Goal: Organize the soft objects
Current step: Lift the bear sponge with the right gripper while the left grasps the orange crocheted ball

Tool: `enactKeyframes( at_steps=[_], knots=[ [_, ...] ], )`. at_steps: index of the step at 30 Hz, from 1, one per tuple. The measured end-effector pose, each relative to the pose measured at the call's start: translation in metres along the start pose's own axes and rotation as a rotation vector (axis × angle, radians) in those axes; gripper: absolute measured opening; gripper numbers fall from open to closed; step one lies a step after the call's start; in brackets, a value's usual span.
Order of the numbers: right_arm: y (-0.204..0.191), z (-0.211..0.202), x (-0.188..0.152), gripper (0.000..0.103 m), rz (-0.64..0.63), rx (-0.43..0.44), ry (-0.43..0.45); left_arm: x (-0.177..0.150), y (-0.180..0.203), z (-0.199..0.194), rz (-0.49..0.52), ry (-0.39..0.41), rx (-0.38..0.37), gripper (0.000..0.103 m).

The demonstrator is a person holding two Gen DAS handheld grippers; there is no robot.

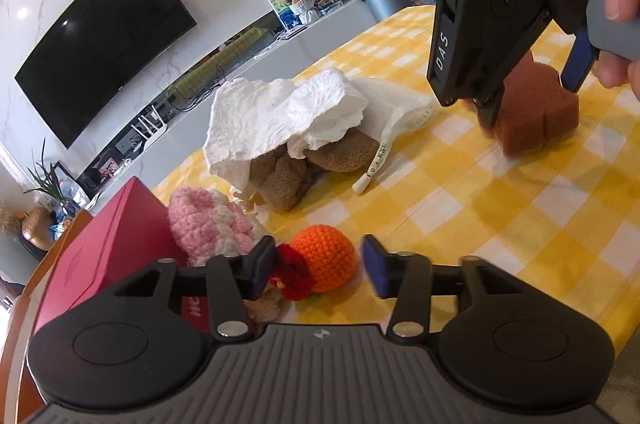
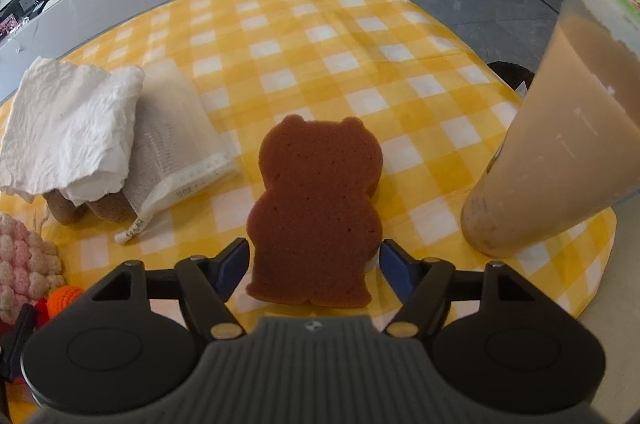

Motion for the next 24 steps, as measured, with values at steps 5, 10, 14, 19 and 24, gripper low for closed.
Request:
enactKeyframes(
  at_steps=[5, 10, 14, 19, 24],
  knots=[
    [-0.004, 0.006, -0.001, 0.069, -0.010, 0.000, -0.017, -0.006, 0.013, 0.010, 0.074, 0.025, 0.071, 0.074],
    [-0.009, 0.005, 0.001, 0.067, -0.037, -0.007, -0.009, -0.007, 0.015, 0.019, 0.043, 0.015, 0.114, 0.072],
    [-0.010, 0.003, 0.000, 0.066, -0.046, 0.001, 0.002, -0.005, 0.008, 0.023, -0.014, -0.005, 0.128, 0.061],
    [-0.006, 0.000, -0.001, 0.066, -0.025, 0.006, 0.012, -0.004, 0.000, 0.012, -0.087, -0.013, 0.080, 0.059],
    [0.000, -0.007, -0.001, 0.065, 0.010, 0.040, 0.043, 0.001, -0.011, -0.012, -0.233, -0.047, -0.083, 0.059]
  ],
)
Point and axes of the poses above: each gripper's, at about its wrist camera, not at the fingertips, and z roughly the way its jaws point, y to its right, x to its top, the point moved 1 cm from there along z, roughly the way its jaws point, and after that the axes turned 15 degrees about -z, right-handed, at the moved point
